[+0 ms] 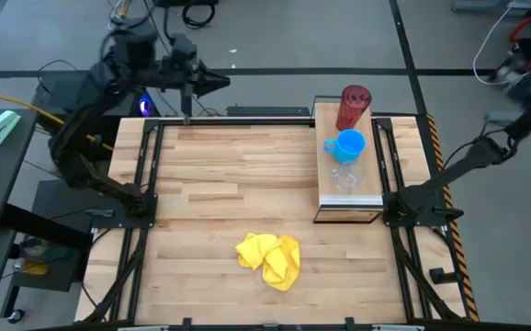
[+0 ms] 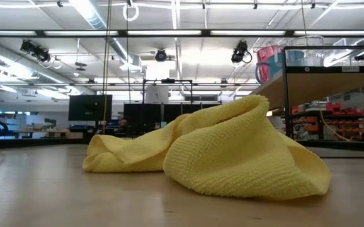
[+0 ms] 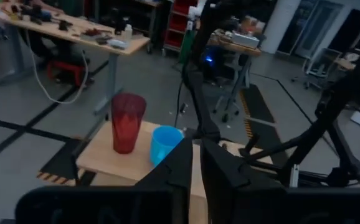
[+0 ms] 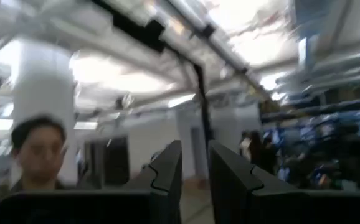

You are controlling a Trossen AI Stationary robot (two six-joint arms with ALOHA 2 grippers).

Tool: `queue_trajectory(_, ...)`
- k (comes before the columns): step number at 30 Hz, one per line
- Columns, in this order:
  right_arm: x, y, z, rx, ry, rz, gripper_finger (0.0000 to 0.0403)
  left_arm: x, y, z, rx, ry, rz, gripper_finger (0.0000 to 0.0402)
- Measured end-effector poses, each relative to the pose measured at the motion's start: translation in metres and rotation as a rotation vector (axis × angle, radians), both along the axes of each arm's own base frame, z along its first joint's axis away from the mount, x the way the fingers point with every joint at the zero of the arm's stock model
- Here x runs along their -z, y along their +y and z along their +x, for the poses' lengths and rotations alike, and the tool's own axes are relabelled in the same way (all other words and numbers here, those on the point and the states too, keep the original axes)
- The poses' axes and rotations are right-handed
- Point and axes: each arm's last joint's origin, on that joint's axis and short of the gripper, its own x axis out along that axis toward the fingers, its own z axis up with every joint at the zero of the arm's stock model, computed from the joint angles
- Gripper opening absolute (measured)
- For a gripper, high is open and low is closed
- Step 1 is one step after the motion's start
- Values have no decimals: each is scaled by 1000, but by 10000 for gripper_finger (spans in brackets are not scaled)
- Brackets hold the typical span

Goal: Stack small to large cups/mugs on shelf
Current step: Return to Home Position

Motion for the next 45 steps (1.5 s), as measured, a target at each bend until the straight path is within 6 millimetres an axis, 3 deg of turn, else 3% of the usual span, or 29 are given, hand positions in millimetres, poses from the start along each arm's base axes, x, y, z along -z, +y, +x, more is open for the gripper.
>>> queue_trajectory(4,9,20,36,-22,5,-35,85,9,0,-1,46,-35,4,36)
queue_trajectory(10,28,38,71,-84,65,-26,85,11,-16,-28,36,-111,47,28)
queue_trajectory(13,27,29,50,-71,15,-16,85,11,-23,-46,6,-175,88,29)
queue_trajectory(15,23,13,18,-4,-115,9,85,11,-26,-57,-18,-222,91,32)
queue_trajectory(18,32,-3,-25,56,-243,35,85,16,-30,-68,-22,-239,92,37)
queue_trajectory(24,71,-5,-55,227,-248,100,85,31,-31,-80,-30,-217,66,39)
queue_trajectory(34,101,3,-69,257,-254,173,85,58,-32,-112,-189,-211,24,28)
queue_trajectory(40,112,9,-65,267,-223,184,85,73,-44,-131,-176,-272,13,37)
queue_trajectory(45,114,11,-56,247,-188,203,85,77,-66,-147,-183,-313,51,40)
